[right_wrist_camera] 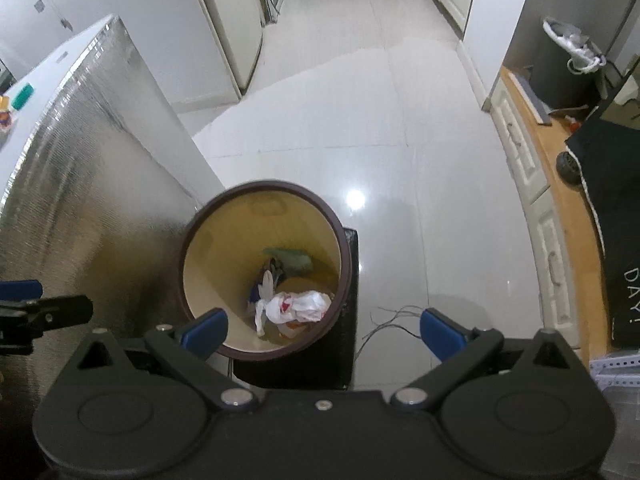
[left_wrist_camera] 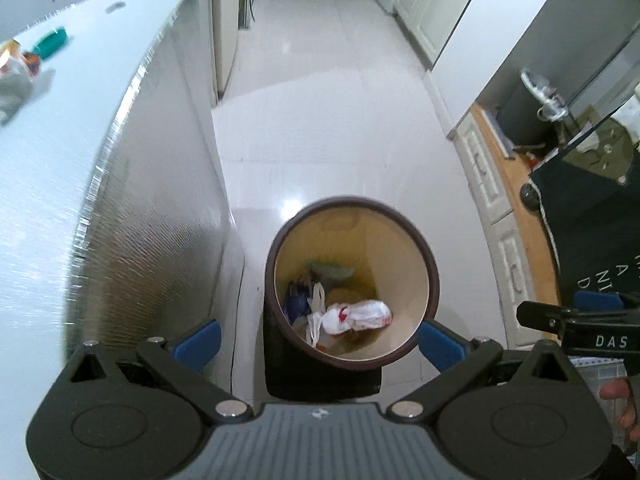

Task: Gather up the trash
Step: 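Move both open tools back from the bin toward the trash on the table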

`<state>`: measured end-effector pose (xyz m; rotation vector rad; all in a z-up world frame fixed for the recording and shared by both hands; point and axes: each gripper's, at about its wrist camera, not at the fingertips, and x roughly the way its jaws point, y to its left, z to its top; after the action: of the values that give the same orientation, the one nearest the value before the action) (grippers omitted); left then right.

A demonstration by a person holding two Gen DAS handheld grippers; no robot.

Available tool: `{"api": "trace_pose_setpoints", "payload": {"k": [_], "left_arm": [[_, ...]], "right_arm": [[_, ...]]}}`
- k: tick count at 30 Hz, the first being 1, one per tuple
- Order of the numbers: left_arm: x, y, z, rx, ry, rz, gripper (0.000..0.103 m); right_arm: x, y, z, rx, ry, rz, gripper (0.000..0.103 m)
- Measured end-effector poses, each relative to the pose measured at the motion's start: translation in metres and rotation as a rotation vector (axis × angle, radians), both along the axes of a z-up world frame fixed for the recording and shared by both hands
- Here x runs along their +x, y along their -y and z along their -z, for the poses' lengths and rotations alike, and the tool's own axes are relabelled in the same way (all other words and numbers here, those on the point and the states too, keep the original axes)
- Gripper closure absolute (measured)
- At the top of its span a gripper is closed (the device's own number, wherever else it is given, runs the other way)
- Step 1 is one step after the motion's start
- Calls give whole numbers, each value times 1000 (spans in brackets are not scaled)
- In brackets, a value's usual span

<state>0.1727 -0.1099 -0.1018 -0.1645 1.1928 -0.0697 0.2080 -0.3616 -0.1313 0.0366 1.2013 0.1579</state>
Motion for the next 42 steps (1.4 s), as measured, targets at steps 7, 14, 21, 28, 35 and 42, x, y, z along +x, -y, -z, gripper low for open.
{"api": "trace_pose_setpoints", "payload": {"k": [7, 14, 21, 28, 35, 42], "left_arm": [[-24, -22, -42, -8, 98, -29, 0], [-50, -52, -77, -1, 187, -83, 0], [-70, -91, -104, 7, 267, -153, 0], [-89, -143, -122, -28, 334, -265, 0], [-107, -207, -128, -90, 402, -401, 0], [-117, -268, -131, -102, 458, -491, 0]], "right_arm": [[-12, -7, -37, 2, 72, -13, 0], [-29, -28, -71, 6, 154, -47, 0], [-41, -58, -99, 20, 236, -94, 0], [-45, -94, -123, 71, 343, -176, 0], [-43, -144, -144, 105, 424, -257, 0], [-36, -199, -155, 126, 475, -326, 0]]}}
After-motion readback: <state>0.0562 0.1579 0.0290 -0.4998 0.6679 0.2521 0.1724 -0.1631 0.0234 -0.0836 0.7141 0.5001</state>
